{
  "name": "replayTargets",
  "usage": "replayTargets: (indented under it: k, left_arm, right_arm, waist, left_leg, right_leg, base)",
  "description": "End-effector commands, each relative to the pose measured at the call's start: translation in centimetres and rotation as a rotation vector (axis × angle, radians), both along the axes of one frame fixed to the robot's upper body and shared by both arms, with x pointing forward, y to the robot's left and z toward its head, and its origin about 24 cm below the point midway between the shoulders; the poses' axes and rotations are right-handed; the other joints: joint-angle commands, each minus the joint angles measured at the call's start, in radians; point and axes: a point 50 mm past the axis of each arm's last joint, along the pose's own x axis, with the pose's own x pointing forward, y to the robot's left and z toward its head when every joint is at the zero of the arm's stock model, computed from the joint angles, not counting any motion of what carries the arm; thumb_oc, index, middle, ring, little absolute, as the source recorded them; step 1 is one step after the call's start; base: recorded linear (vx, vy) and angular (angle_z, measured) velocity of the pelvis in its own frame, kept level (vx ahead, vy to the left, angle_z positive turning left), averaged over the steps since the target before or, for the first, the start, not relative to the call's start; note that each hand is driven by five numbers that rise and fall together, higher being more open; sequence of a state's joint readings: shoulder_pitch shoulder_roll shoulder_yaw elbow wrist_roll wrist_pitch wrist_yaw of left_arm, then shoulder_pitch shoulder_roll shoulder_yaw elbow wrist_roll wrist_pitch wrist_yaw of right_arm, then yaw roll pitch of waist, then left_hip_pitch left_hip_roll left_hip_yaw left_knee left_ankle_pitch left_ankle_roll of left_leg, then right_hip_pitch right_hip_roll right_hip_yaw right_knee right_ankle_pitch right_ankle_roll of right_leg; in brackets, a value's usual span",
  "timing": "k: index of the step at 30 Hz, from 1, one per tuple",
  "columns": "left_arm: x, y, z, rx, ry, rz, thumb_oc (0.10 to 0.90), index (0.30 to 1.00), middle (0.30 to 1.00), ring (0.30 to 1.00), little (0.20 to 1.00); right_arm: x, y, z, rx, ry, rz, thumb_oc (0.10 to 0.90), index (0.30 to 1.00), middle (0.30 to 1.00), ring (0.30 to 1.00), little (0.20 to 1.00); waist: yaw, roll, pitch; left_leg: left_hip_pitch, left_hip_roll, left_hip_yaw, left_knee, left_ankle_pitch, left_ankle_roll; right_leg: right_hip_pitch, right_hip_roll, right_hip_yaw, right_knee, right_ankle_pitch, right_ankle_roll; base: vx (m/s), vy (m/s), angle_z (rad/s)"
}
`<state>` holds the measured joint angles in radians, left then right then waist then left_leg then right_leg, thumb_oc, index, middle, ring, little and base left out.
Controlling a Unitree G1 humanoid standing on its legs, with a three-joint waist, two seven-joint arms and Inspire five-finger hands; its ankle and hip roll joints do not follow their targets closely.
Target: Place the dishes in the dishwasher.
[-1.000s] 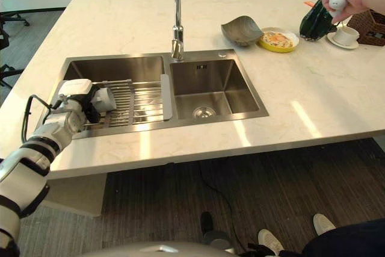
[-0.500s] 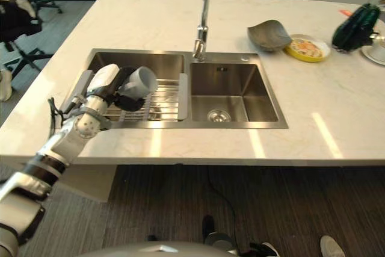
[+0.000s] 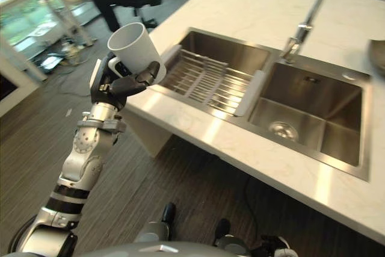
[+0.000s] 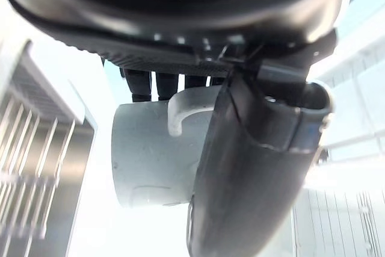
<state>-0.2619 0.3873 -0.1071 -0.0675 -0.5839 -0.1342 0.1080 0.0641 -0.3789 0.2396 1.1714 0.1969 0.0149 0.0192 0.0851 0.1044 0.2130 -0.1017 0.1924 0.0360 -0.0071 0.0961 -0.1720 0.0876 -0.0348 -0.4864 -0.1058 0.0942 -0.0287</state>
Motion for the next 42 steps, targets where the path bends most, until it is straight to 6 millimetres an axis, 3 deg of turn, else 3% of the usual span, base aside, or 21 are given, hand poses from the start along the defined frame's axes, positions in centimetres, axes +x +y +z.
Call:
replayTargets:
  k: [1,3,4,5,6,10,11,12,15,18,19,20,21,22,24,25,26,27,28,34,42]
  left_arm:
    - [-2.1,2.6,6.5,-0.018,-0.362,0.044,0.4,0.3,0.3,0.3,0.3]
    - [-3.0,3.8,5.6,0.012,-0.338,0.077,0.4,0.3,0.3,0.3,0.3]
    - [-3.4,4.4,5.2,0.037,-0.32,0.104,0.4,0.3,0.3,0.3,0.3]
    - [-3.4,4.4,5.1,0.038,-0.319,0.105,0.4,0.3,0.3,0.3,0.3]
    - [-3.5,4.7,4.8,0.071,-0.303,0.12,0.4,0.3,0.3,0.3,0.3]
    - [-3.7,5.2,4.1,0.1,-0.274,0.136,0.4,0.3,0.3,0.3,0.3]
    - [-4.1,5.6,3.6,0.144,-0.251,0.157,0.4,0.3,0.3,0.3,0.3]
    - [-4.1,5.6,3.6,0.144,-0.251,0.157,0.4,0.3,0.3,0.3,0.3]
    - [-4.4,5.4,2.4,0.241,-0.193,0.153,0.4,0.3,0.3,0.3,0.3]
    - [-4.4,5.3,1.4,0.279,-0.151,0.153,0.4,0.3,0.3,0.3,0.3]
    - [-3.8,3.8,0.9,0.265,-0.144,0.088,0.4,0.3,0.3,0.3,0.3]
    - [-3.8,2.9,0.8,0.276,-0.141,0.059,0.4,0.3,0.3,0.3,0.3]
    - [-3.4,1.9,0.6,0.278,-0.135,0.015,0.4,0.3,0.3,0.3,0.3]
    - [-3.3,1.2,0.7,0.283,-0.143,-0.023,0.4,0.3,0.3,0.3,0.3]
    - [-3.2,0.3,0.4,0.324,-0.142,-0.075,0.4,0.3,0.3,0.3,0.3]
    - [-3.1,0.0,0.4,0.327,-0.143,-0.087,0.4,0.3,0.3,0.3,0.3]
    - [-3.1,0.0,0.4,0.328,-0.142,-0.088,0.4,0.3,0.3,0.3,0.3]
    - [-2.6,-0.6,0.3,0.347,-0.142,-0.107,0.4,0.3,0.3,0.3,0.3]
    - [-2.5,-0.7,0.4,0.357,-0.15,-0.105,0.4,0.3,0.3,0.3,0.3]
    - [-3.3,1.1,-1.1,0.39,-0.094,0.0,0.4,0.3,0.3,0.3,0.3]
    - [-4.1,3.7,-2.8,0.4,-0.005,0.136,0.4,0.3,0.3,0.3,0.3]
  right_arm:
    - [2.4,1.1,0.2,0.037,-0.089,0.019,0.8,0.9,0.9,0.9,0.9]
    - [1.8,1.0,0.1,0.033,-0.062,0.018,0.8,0.9,0.9,0.9,0.9]
    - [1.2,1.0,-0.1,0.041,-0.046,-0.003,0.8,0.9,0.9,0.9,0.9]
    - [1.2,1.0,-0.1,0.041,-0.045,-0.003,0.8,0.9,0.9,0.9,0.9]
    - [0.9,1.1,-0.2,0.05,-0.046,-0.023,0.8,0.9,0.9,0.9,0.9]
    - [0.6,1.1,-0.2,0.056,-0.05,-0.036,0.8,0.9,0.9,0.9,0.9]
    - [0.3,0.7,-0.2,0.051,-0.05,-0.059,0.8,0.9,0.9,0.9,0.9]
    - [0.3,0.7,-0.2,0.051,-0.05,-0.059,0.8,0.9,0.9,0.9,0.9]
    - [0.2,0.3,-0.1,0.043,-0.062,-0.123,0.8,0.9,0.9,0.9,0.9]
    - [1.2,0.1,0.3,0.044,-0.116,-0.165,0.8,0.9,0.9,0.9,0.9]
    - [1.3,1.6,-0.4,0.05,-0.103,-0.229,0.8,0.9,0.9,0.9,0.9]
    - [1.4,1.6,-0.5,0.052,-0.093,-0.277,0.8,0.9,0.9,0.9,0.9]
    - [1.4,0.9,-0.4,0.042,-0.088,-0.314,0.8,0.9,0.9,0.9,0.9]
    - [1.5,0.5,-0.2,0.032,-0.087,-0.339,0.8,0.9,0.9,0.9,0.9]
    - [1.5,0.4,-0.2,0.031,-0.094,-0.347,0.8,0.9,0.9,0.9,0.9]
    - [1.3,0.5,-0.3,0.033,-0.094,-0.342,0.8,0.9,0.9,0.9,0.9]
    - [1.3,0.6,-0.3,0.033,-0.093,-0.342,0.8,0.9,0.9,0.9,0.9]
    - [1.5,1.2,-0.4,0.054,-0.112,-0.313,0.8,0.9,0.9,0.9,0.9]
    - [1.5,1.5,-0.4,0.059,-0.115,-0.302,0.8,0.9,0.9,0.9,0.9]
    - [2.2,2.9,-0.6,0.063,-0.126,-0.221,0.8,0.9,0.9,0.9,0.9]
    - [3.3,4.1,-0.4,0.081,-0.16,-0.079,0.8,0.9,0.9,0.9,0.9]
  waist:
    - [0.007,-0.028,-0.033]
    - [0.002,-0.037,-0.046]
    - [-0.009,-0.044,-0.063]
    - [-0.01,-0.043,-0.063]
    - [-0.027,-0.049,-0.082]
    - [-0.046,-0.05,-0.089]
    - [-0.059,-0.05,-0.094]
    - [-0.06,-0.05,-0.094]
    - [-0.068,-0.046,-0.118]
    - [-0.056,-0.081,-0.11]
    - [-0.042,-0.082,-0.104]
    - [-0.045,-0.076,-0.099]
    - [-0.059,-0.075,-0.091]
    - [-0.067,-0.068,-0.088]
    - [-0.086,-0.062,-0.067]
    - [-0.088,-0.068,-0.055]
    - [-0.089,-0.068,-0.058]
    - [-0.111,-0.078,-0.041]
    - [-0.112,-0.085,-0.037]
    - [-0.09,-0.118,-0.065]
    - [-0.082,-0.143,-0.108]
  left_leg:
    - [-0.075,0.043,-0.015,0.068,0.142,-0.052]
    - [-0.01,0.085,0.011,0.099,0.093,-0.041]
    - [0.056,0.141,0.068,0.11,0.079,-0.045]
    - [0.058,0.142,0.067,0.109,0.079,-0.046]
    - [0.118,0.192,0.124,0.111,0.06,-0.066]
    - [0.16,0.229,0.17,0.127,0.057,-0.08]
    - [0.189,0.242,0.188,0.142,0.034,-0.086]
    - [0.188,0.241,0.186,0.143,0.033,-0.085]
    - [0.215,0.203,0.218,0.048,-0.093,-0.076]
    - [0.2,0.088,0.18,-0.003,-0.152,-0.021]
    - [0.193,0.051,0.15,-0.02,-0.155,0.001]
    - [0.188,0.024,0.114,-0.037,-0.156,0.011]
    - [0.168,-0.018,0.068,-0.048,-0.136,0.03]
    - [0.162,-0.05,0.023,-0.053,-0.132,0.046]
    - [0.155,-0.096,-0.071,-0.053,-0.126,0.071]
    - [0.147,-0.114,-0.107,-0.051,-0.115,0.082]
    - [0.151,-0.113,-0.109,-0.054,-0.121,0.082]
    - [0.141,-0.145,-0.183,-0.062,-0.104,0.096]
    - [0.14,-0.158,-0.202,-0.062,-0.101,0.099]
    - [0.151,-0.167,-0.236,-0.071,-0.107,0.091]
    - [0.165,-0.143,-0.195,-0.08,-0.106,0.084]
  right_leg:
    - [0.048,-0.081,0.07,0.019,-0.183,0.141]
    - [0.043,-0.106,0.018,0.019,-0.172,0.138]
    - [0.035,-0.124,-0.036,0.019,-0.155,0.139]
    - [0.037,-0.123,-0.037,0.019,-0.155,0.14]
    - [0.036,-0.144,-0.068,0.021,-0.152,0.151]
    - [0.035,-0.171,-0.117,0.026,-0.122,0.162]
    - [0.023,-0.215,-0.161,0.031,-0.075,0.183]
    - [0.024,-0.216,-0.162,0.031,-0.074,0.184]
    - [0.003,-0.303,-0.211,0.04,0.013,0.236]
    - [-0.019,-0.401,-0.198,0.108,0.075,0.277]
    - [-0.023,-0.429,-0.18,0.14,0.071,0.283]
    - [-0.032,-0.425,-0.116,0.155,0.074,0.285]
    - [-0.053,-0.406,-0.008,0.174,0.063,0.27]
    - [-0.08,-0.36,0.133,0.198,0.014,0.266]
    - [-0.106,-0.24,0.332,0.24,-0.073,0.26]
    - [-0.096,-0.207,0.359,0.234,-0.093,0.242]
    - [-0.092,-0.207,0.356,0.233,-0.101,0.243]
    - [-0.098,-0.133,0.423,0.25,-0.152,0.215]
    - [-0.1,-0.109,0.453,0.25,-0.156,0.212]
    - [0.001,-0.123,0.377,0.114,-0.131,0.205]
    - [0.026,-0.126,0.38,0.025,-0.092,0.206]
  base:
    - [-0.28,0.057,1.2]
    - [-0.36,0.085,1.18]
    - [-0.27,0.075,1.02]
    - [-0.27,0.141,1.02]
    - [-0.08,0.075,0.78]
    - [-0.19,0.198,1.63]
    - [-0.18,0.241,1.4]
    - [-0.32,0.476,1.03]
    - [-0.22,0.455,1.02]
    - [-0.1,0.481,0.64]
    - [-0.09,0.389,0.74]
    - [-0.08,0.473,0.99]
    - [0.04,0.479,1.37]
    - [0.14,0.493,1.64]
    - [0.16,0.34,1.96]
    - [0.07,0.147,1.64]
    - [0.05,0.118,1.47]
    - [0.08,0.085,1.68]
    - [0.08,0.089,2.12]
    - [0.06,-0.065,1.36]
    - [0.05,-0.045,-0.04]
